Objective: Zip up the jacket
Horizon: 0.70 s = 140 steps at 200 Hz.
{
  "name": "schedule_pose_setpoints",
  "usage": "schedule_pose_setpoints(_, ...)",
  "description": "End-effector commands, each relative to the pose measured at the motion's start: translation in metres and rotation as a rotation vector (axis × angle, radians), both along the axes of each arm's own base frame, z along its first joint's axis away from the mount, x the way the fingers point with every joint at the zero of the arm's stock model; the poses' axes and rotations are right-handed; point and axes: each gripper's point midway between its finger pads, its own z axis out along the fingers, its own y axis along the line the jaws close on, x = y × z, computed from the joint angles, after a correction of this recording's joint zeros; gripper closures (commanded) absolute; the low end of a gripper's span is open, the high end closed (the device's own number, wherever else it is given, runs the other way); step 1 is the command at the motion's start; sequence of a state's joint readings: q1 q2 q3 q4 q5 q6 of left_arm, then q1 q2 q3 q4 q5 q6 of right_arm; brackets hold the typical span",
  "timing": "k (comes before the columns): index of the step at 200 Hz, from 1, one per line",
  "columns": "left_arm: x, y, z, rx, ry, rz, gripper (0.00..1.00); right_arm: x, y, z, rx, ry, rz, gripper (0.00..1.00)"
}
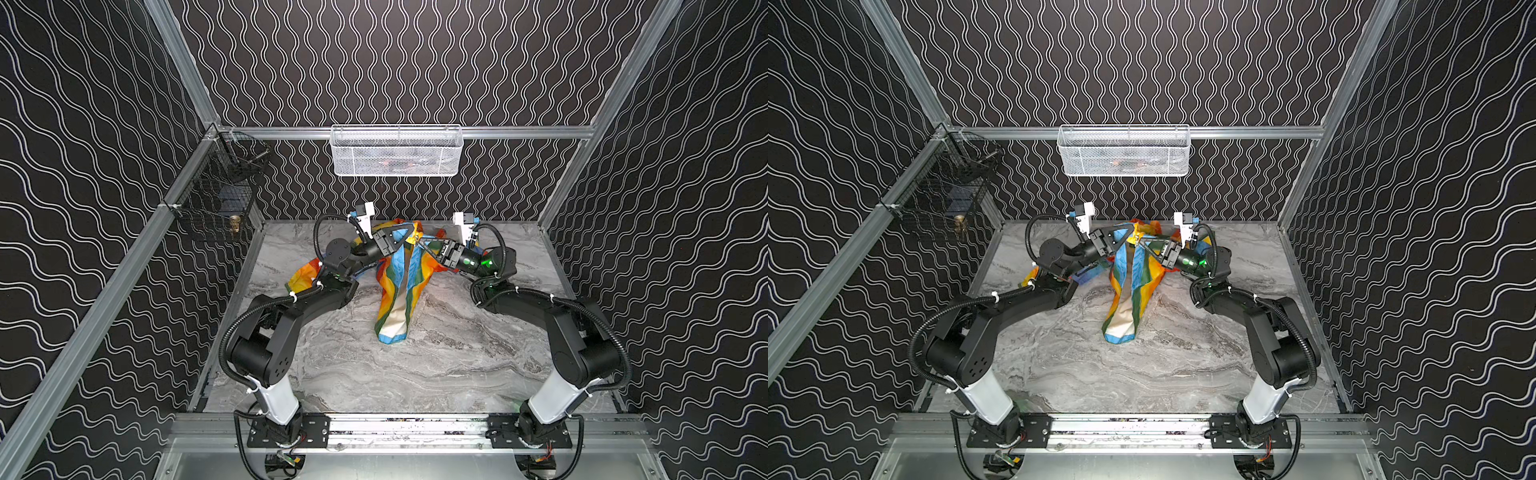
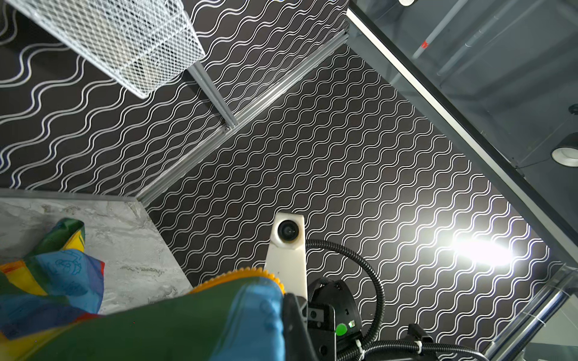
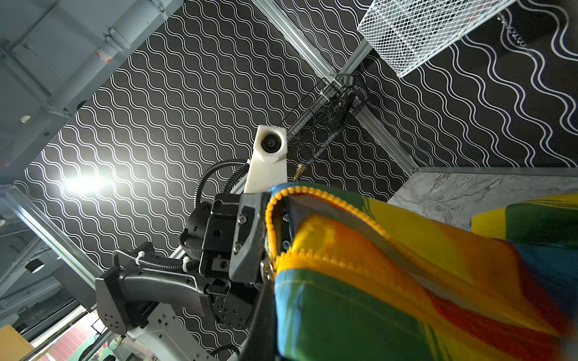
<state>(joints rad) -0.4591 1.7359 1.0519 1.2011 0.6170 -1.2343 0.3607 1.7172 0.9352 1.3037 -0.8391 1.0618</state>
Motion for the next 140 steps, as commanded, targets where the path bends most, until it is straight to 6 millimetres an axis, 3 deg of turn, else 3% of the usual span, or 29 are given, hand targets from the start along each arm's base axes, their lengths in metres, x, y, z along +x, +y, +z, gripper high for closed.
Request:
schedule_pose_setpoints(1,-0.002,0.003,0.009,-0.019,-0.042,0.011,1.0,-0.003,-0.003,0.014,0.026,-0.055,-0.009,1.0)
schedule_pose_setpoints(86,-0.001,0.0,0.0,-0.011,-0.022,-0.003,1.0,-0.005,-0.002,0.018,0.032,-0.064,-0.002,1.0)
schedule_pose_setpoints(140,0.001,0.002,0.007,-0.027,-0.027,0.013,1.0,-0.007,-0.002,0.017,0.029,-0.067,-0.003,1.0)
